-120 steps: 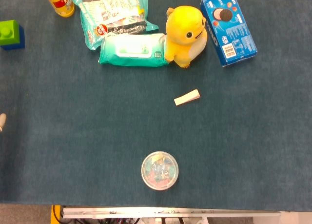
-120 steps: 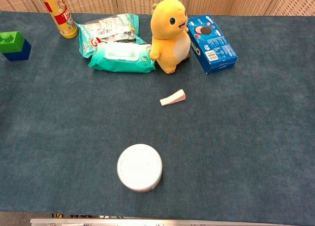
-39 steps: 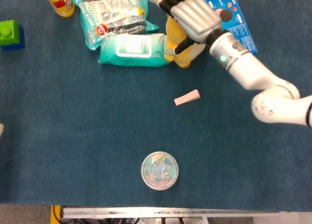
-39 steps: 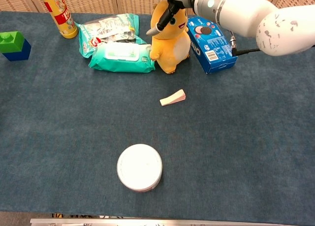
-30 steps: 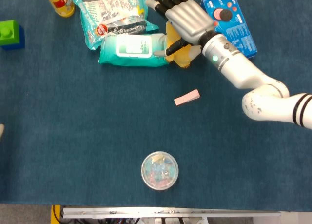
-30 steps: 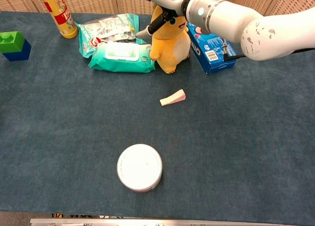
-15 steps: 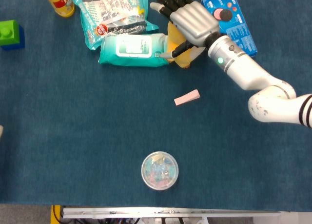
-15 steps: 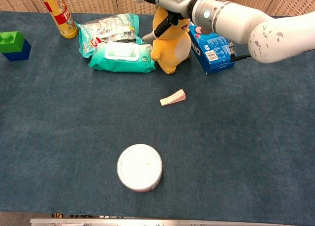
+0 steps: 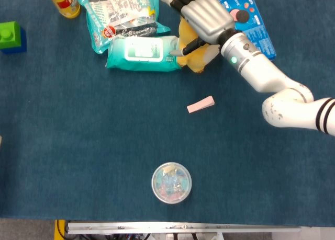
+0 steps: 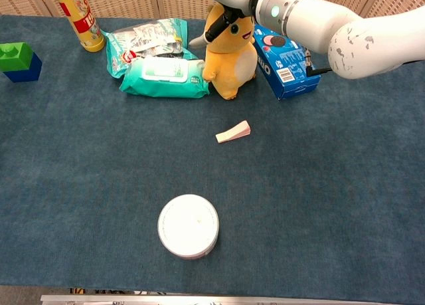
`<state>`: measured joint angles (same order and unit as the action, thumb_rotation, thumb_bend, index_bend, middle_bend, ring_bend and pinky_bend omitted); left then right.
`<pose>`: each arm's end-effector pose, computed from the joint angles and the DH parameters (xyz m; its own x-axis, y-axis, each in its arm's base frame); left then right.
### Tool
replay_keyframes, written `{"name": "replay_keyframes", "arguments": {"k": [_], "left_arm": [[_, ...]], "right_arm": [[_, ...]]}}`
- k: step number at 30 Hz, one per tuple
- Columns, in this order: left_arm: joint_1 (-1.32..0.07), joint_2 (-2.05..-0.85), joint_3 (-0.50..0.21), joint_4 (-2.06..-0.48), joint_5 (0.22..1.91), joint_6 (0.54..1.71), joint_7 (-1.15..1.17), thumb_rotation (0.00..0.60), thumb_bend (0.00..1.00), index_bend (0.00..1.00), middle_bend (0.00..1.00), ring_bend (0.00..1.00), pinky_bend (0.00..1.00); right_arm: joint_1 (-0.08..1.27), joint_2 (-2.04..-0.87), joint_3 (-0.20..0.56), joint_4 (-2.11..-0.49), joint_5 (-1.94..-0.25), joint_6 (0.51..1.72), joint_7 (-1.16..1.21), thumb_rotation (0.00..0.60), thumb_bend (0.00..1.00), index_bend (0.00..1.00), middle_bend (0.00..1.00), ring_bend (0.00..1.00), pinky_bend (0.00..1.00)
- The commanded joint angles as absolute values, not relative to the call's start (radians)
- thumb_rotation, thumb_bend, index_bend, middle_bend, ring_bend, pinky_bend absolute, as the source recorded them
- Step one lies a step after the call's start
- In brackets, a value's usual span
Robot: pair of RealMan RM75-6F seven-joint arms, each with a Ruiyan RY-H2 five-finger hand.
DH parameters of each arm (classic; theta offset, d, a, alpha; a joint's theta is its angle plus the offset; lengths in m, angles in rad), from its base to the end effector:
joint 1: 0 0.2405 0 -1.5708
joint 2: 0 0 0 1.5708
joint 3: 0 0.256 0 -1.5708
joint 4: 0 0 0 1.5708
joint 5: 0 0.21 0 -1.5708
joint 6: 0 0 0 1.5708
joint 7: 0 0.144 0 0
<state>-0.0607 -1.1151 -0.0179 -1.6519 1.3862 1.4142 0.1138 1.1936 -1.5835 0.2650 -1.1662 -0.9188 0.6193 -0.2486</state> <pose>-0.3288 0.1642 0.1487 0.4464 0.1287 0.8855 0.8806 0.1123 -0.4603 -0.0297 -0.4488 -0.0186 0.5256 -0.2612 0.8096 -0.7852 -0.5152 0.3435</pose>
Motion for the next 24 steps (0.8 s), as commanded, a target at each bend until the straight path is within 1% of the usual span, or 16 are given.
{"name": "replay_keyframes", "arguments": {"k": [1,6,10,15,17,24], "left_arm": [[-0.06,-1.114,-0.018,-1.653,1.386,1.414,0.113,0.6,0.26,0.16,0.17,0.15,0.1],[-0.063,-1.117,-0.018,-1.652,1.389,1.41,0.115,0.6,0.26,0.16,0.17,0.15,0.1],[-0.068,-1.117,-0.018,-1.652,1.39,1.404,0.115,0.6,0.26,0.16,0.17,0.15,0.1],[-0.07,-1.117,-0.02,-1.651,1.389,1.401,0.113,0.6,0.26,0.16,0.17,0.15,0.1],[-0.071,-1.118,-0.02,-1.649,1.39,1.399,0.112,0.6,0.26,0.16,0.17,0.15,0.1],[-0.069,-1.117,-0.021,-1.647,1.383,1.399,0.109,0.6,0.26,0.16,0.17,0.15,0.1]], "right_arm": [[1.194,-1.592,0.25,-1.148,-0.909,0.61,-0.258,0.298,0.0,0.0,0.05,0.0,0.0],[1.187,-1.582,0.237,-1.151,-0.902,0.612,-0.268,0.297,0.0,0.0,0.05,0.0,0.0],[1.175,-1.552,0.223,-1.19,-0.908,0.628,-0.287,0.296,0.0,0.0,0.05,0.0,0.0],[1.163,-1.52,0.221,-1.238,-0.913,0.654,-0.296,0.296,0.0,0.0,0.05,0.0,0.0],[1.161,-1.507,0.232,-1.26,-0.915,0.672,-0.295,0.297,0.0,0.0,0.05,0.0,0.0],[1.192,-1.548,0.247,-1.212,-0.888,0.647,-0.297,0.297,0.0,0.0,0.05,0.0,0.0]]}}
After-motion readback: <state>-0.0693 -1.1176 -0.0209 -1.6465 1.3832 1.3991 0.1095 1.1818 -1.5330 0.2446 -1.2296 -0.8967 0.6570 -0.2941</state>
